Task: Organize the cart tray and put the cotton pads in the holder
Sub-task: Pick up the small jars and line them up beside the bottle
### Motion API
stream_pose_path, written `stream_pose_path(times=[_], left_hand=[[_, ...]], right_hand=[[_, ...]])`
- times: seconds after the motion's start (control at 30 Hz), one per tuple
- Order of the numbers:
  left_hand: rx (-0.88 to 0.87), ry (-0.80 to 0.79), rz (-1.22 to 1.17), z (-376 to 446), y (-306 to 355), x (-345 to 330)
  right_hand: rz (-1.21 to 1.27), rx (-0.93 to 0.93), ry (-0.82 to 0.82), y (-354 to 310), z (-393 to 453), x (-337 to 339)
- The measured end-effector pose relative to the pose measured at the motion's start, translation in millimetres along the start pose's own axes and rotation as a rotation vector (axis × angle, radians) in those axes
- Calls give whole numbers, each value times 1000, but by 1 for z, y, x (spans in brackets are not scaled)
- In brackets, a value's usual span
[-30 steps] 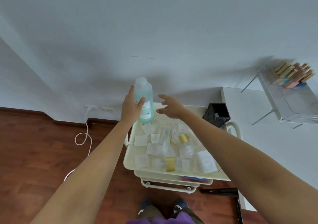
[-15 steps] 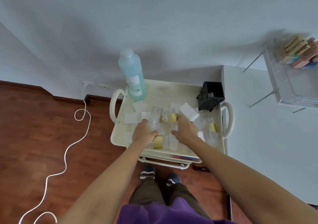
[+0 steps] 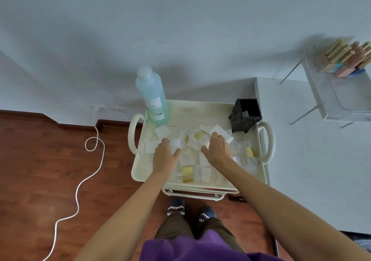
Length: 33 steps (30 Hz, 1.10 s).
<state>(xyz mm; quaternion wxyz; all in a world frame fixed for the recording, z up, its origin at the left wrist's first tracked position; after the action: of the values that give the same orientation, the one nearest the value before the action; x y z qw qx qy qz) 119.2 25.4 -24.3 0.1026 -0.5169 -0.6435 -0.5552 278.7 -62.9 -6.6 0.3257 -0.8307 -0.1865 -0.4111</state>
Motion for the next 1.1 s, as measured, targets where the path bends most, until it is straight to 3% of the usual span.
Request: stream_pose_path(times=[0.47,0.87,1.1], left_hand=[[-327,-96,389,75,85,55],[-307,-169,545,122,102,52],[-301,-129,585,125,101,52]], right_hand=[[12,246,106,-52,52,72],[-17,271,7,-74,103,58],[2,280,4,-78,117,47]])
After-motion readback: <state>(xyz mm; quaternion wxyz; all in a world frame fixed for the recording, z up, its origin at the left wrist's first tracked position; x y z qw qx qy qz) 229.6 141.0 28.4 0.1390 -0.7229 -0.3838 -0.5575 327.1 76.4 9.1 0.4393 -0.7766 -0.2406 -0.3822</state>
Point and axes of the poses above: each hand's wrist, its own z-axis towards the middle knuckle, its own x-axis out of the back of the hand, y = z × x, the point moved 3 cm from there along z, towards the middle knuckle, and after that the axes turned 8 degrees about -y, right-handed, at the moved point
